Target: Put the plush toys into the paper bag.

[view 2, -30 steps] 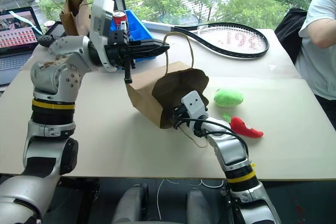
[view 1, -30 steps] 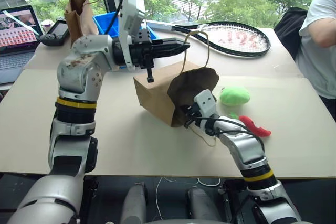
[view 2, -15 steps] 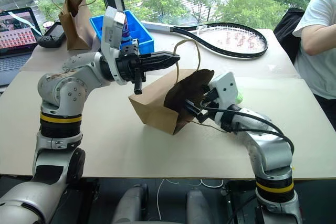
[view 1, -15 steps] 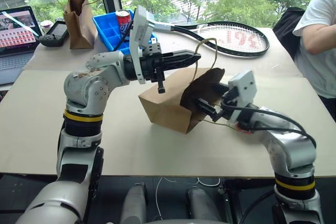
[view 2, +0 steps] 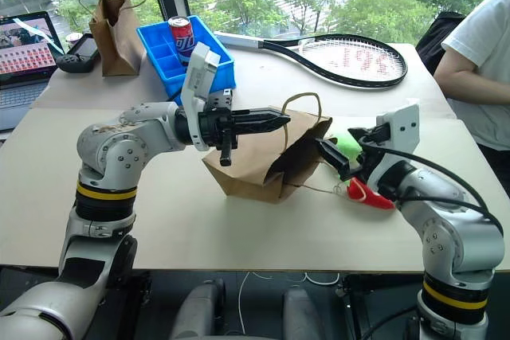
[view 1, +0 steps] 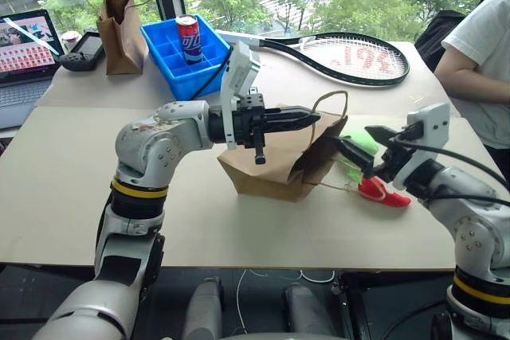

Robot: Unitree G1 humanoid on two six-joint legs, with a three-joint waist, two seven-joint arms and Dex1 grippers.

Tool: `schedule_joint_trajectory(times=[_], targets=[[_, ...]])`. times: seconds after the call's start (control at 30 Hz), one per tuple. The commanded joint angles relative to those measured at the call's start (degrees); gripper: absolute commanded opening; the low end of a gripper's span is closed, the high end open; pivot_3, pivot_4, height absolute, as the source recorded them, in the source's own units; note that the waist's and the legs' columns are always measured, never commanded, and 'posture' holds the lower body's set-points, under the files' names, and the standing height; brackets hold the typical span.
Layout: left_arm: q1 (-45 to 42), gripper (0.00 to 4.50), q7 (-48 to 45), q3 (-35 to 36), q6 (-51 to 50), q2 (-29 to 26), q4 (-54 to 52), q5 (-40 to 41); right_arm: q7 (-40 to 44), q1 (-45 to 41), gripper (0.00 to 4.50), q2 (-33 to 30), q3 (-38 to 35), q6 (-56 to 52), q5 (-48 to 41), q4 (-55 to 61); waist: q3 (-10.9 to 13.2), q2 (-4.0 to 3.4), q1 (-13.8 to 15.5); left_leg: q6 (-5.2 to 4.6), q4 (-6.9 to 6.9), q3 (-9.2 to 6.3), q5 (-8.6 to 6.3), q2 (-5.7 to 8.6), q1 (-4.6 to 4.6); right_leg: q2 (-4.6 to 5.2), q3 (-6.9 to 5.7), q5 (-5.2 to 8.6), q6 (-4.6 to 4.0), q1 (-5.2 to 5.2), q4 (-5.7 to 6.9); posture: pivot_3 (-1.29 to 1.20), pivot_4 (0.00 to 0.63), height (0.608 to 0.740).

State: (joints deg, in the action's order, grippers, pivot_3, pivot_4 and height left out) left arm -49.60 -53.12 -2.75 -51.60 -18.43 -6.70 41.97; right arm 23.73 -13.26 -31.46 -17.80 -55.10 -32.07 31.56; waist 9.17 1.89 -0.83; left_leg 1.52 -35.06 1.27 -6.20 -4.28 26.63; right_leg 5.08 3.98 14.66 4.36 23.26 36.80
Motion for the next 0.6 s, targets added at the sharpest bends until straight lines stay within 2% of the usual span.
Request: schedule_joint_trajectory(times=[0.03,0.17,0.33,0.5,0.6], targets=[[-2.4,0.00,1.2,0.9,-1.2,1.1,-0.4,2.2,-0.3,3.5,4.49,-5.2,3.2,3.4,5.8,1.9,0.0,0.00,0.2,0.00,0.00,0.00,0.00,0.03,0.00,0.03,0.00,0.01,-0.01,0.00,-0.01,0.00,0.150,0.731],[-4.1,0.00,1.6,1.5,-2.1,1.9,1.0,3.2,-0.8,5.9,4.49,-5.2,6.9,4.8,7.8,2.6,0.0,0.00,0.1,0.00,-0.02,0.00,0.00,0.05,0.00,0.04,0.00,0.07,-0.03,-0.02,-0.05,0.00,0.150,0.731],[-5.9,0.00,0.4,1.6,-4.7,1.7,3.6,4.7,-5.6,7.8,4.49,-2.9,16.9,6.2,14.9,2.4,0.0,0.00,-0.1,0.00,0.00,-0.04,0.00,0.05,-0.02,0.02,0.00,0.14,0.08,-0.01,-0.04,0.00,0.150,0.731],[-6.5,0.00,-1.9,-0.8,-3.7,-0.1,5.0,2.3,-8.4,6.6,4.49,-0.6,24.1,6.1,20.3,1.5,0.0,0.00,0.0,0.00,0.00,-0.04,0.00,0.06,-0.01,0.03,0.01,0.13,0.06,0.00,-0.04,0.00,0.150,0.731],[-7.6,0.00,-3.1,-1.7,-2.5,-0.9,6.3,1.1,-7.9,3.1,4.49,-0.8,31.5,7.3,25.1,-2.3,0.0,0.00,0.0,0.00,0.00,-0.04,0.00,0.07,0.00,0.04,0.01,0.22,-0.10,-0.01,-0.05,0.00,0.150,0.731]])
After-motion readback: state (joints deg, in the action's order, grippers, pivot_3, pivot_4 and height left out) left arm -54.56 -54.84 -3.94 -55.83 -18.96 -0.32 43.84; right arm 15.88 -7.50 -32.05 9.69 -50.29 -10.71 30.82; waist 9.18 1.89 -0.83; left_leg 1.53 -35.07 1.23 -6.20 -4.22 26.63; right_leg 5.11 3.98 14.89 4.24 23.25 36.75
